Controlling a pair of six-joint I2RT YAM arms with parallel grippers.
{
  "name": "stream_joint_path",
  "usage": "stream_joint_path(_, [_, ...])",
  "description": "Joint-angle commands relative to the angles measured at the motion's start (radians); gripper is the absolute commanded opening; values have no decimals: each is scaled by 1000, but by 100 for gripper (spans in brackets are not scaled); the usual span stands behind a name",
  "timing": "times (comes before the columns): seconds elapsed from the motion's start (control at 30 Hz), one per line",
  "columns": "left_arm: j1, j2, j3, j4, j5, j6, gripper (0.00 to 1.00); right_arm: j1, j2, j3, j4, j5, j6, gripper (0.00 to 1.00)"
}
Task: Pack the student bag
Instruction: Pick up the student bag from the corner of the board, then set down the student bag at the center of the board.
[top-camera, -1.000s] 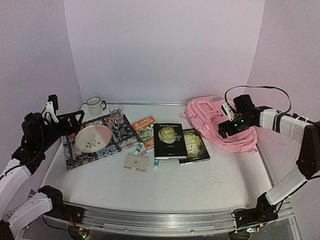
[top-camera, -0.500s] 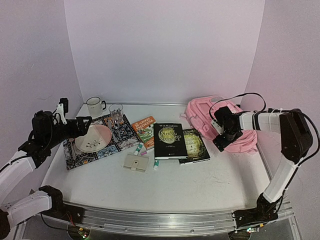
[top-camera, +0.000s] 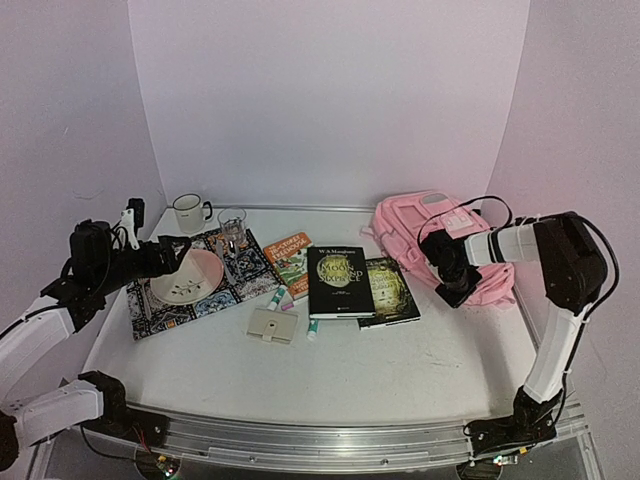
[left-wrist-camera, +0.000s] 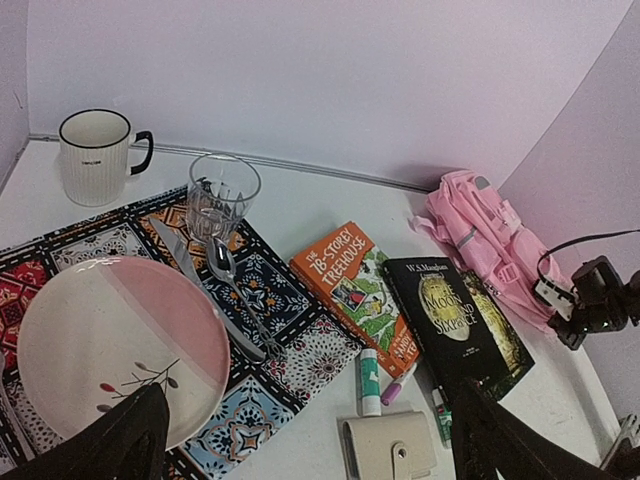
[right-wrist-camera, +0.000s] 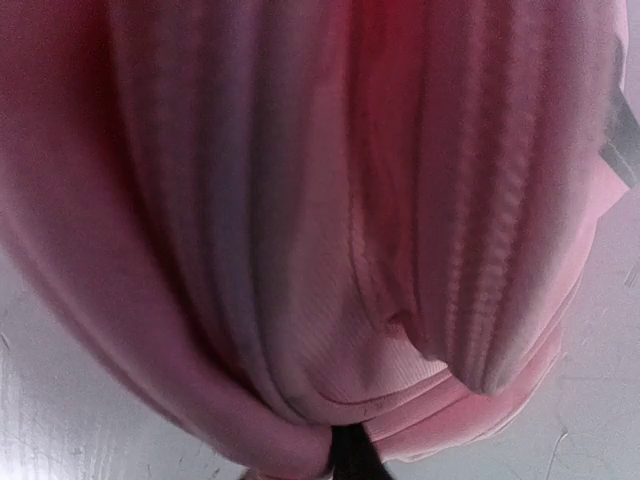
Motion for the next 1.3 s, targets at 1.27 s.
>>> stream_joint_path(1.27, [-403,453,214,134,-88,-253,99,353,-338,68,-430,-503,587,28])
